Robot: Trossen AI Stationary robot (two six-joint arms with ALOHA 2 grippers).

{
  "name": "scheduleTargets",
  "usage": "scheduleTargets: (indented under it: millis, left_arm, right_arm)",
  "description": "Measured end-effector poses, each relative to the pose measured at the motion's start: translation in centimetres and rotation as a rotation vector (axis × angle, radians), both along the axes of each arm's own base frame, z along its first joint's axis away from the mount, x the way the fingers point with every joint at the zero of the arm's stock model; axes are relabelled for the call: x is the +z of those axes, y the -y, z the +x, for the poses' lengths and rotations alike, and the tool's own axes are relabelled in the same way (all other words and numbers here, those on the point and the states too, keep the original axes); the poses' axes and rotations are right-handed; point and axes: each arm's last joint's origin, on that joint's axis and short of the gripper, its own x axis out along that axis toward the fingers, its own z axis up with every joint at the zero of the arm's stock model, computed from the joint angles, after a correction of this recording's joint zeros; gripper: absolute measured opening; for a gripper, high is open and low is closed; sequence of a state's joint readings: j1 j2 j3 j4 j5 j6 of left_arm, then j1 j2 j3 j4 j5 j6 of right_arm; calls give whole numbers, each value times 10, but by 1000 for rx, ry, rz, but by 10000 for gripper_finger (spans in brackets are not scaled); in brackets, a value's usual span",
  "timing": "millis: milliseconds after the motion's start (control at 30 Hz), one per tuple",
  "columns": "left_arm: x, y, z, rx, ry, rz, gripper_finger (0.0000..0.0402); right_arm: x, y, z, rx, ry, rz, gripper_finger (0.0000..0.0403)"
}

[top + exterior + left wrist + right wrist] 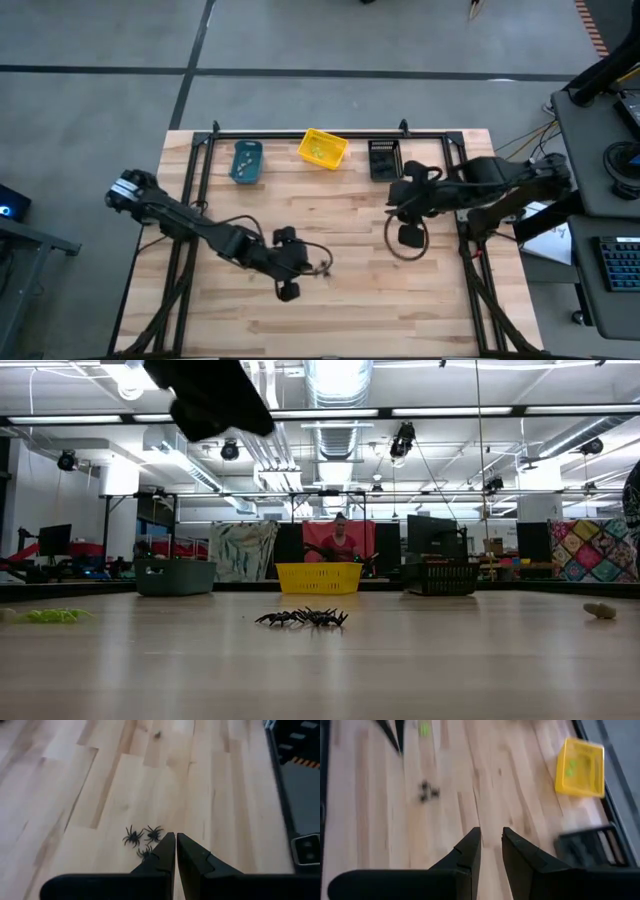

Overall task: Sort Halloween decoration
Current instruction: Put the black spider toy into the black bin

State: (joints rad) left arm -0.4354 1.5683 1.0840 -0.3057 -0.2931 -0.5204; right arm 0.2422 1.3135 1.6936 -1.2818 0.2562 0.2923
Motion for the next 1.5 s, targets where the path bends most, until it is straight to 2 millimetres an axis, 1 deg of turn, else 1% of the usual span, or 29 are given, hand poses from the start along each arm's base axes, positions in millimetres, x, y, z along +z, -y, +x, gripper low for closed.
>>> scheduleTargets:
  millis: [167,300,400,500,633,800,967,1100,1267,1500]
  left_arm:
    - [-26,-3,18,-45,-55,-17,0]
    - [-46,-3,31,-108,-90,-92,0]
    - [-60,-4,36,-49,-115,-91,0]
    - [-72,-4,39,7,-133,-64,2]
    - [-77,-4,41,-8,-131,-40,25]
    - [-86,-3,42,-4,-160,-27,78]
    - [-93,-5,40,32,-185,11,131]
    - [-101,-8,34,35,-209,23,155]
    - [-111,-10,28,34,-192,14,156]
    - [-118,-13,24,32,-181,-8,136]
  right_arm:
    - [-32,11,-9,2,166,8,68]
    - [-68,17,-9,-42,214,32,67]
    - [-96,18,-9,-94,208,69,68]
    - [-118,18,-8,-142,213,114,67]
    - [-144,16,-2,-178,231,186,68]
    - [-168,12,6,-188,224,285,68]
    - [-180,10,14,-223,183,336,68]
    - [-183,9,18,-244,193,370,67]
    - [-182,9,20,-258,207,387,67]
    - [-179,9,21,-274,217,404,60]
